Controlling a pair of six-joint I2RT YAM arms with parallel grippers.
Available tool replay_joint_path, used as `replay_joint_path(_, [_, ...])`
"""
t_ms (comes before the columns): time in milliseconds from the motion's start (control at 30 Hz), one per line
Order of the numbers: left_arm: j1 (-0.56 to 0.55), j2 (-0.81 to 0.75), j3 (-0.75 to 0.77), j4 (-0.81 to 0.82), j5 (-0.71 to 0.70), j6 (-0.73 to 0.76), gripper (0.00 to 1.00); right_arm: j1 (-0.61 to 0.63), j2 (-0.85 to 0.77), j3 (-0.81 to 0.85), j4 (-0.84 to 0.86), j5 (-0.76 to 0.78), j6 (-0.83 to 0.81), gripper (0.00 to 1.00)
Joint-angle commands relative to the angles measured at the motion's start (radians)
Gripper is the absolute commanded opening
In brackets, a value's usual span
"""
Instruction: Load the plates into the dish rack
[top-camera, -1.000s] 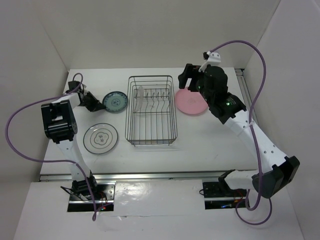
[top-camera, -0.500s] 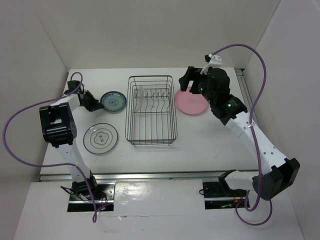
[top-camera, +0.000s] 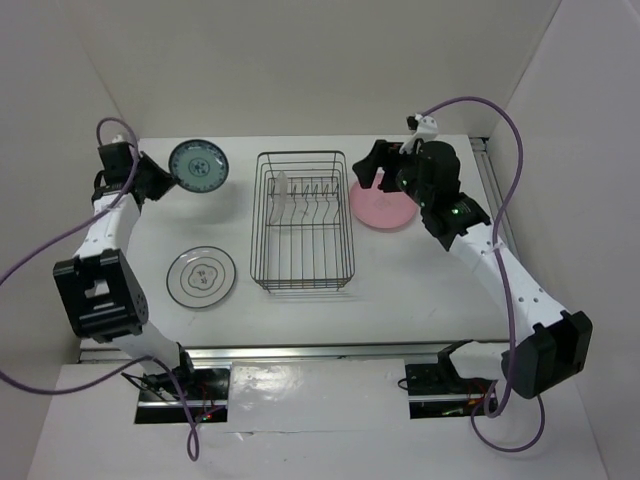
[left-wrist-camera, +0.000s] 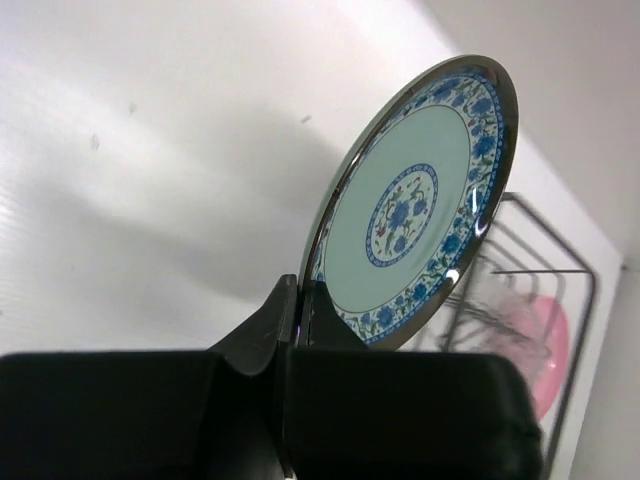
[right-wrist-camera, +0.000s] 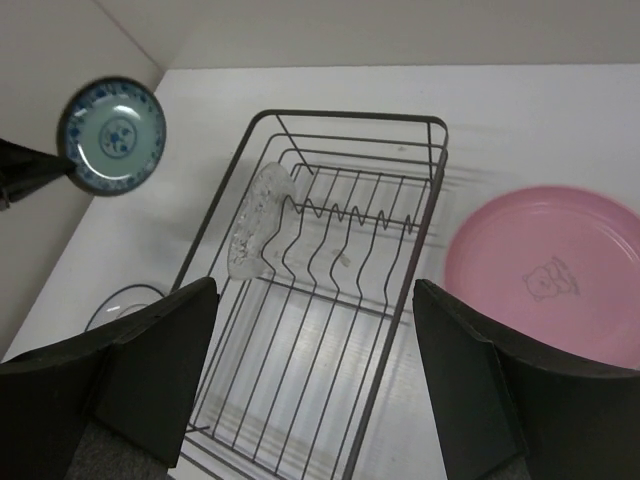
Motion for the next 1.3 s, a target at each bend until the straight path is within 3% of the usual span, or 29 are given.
replay_joint_path(0, [0.004, -0.182, -0.002, 0.117, 0.053, 0.004, 0.00, -0.025, 0.042, -0.038, 0.154, -0.160, -0.046, 0.86])
replay_joint_path(133, [0.004, -0.282, 0.007, 0.165, 0.191, 0.024, 0.00, -0.046, 0.089, -0.029, 0.212, -0.278, -0.081, 0.86])
replay_joint_path(267, [0.004, -0.359, 0.025, 0.171, 0.341, 0.045, 0.00, -0.002, 0.100, 0.006, 0.266, -0.303, -0.115, 0.86])
replay_joint_path(433, [0.004, -0.350, 0.028, 0.217, 0.519, 0.033, 0.00, 0.070, 0.180, 0.165, 0.211, -0.312, -0.196, 0.86])
replay_joint_path(600, [0.004, -0.293, 0.024, 0.306, 0.645, -0.012, 0.00, 0.160, 0.252, 0.233, 0.261, -0.355, -0.216, 0.86])
replay_joint_path(1100, [-0.028, -0.295, 0.030, 0.294, 0.670, 0.025, 0.00, 0.266, 0.525, 0.555, 0.231, -0.367, -0.245, 0.86])
replay_joint_path(1167, [-0.028, -0.295, 0.030, 0.294, 0.670, 0.025, 0.00, 0.266, 0.565, 0.621, 0.206, -0.377, -0.236, 0.82])
replay_joint_path(1267, [-0.028, -0.286, 0.030, 0.280, 0.670, 0.036, 0.00, 0.266, 0.612, 0.693, 0.183, -0.377, -0.224, 0.65])
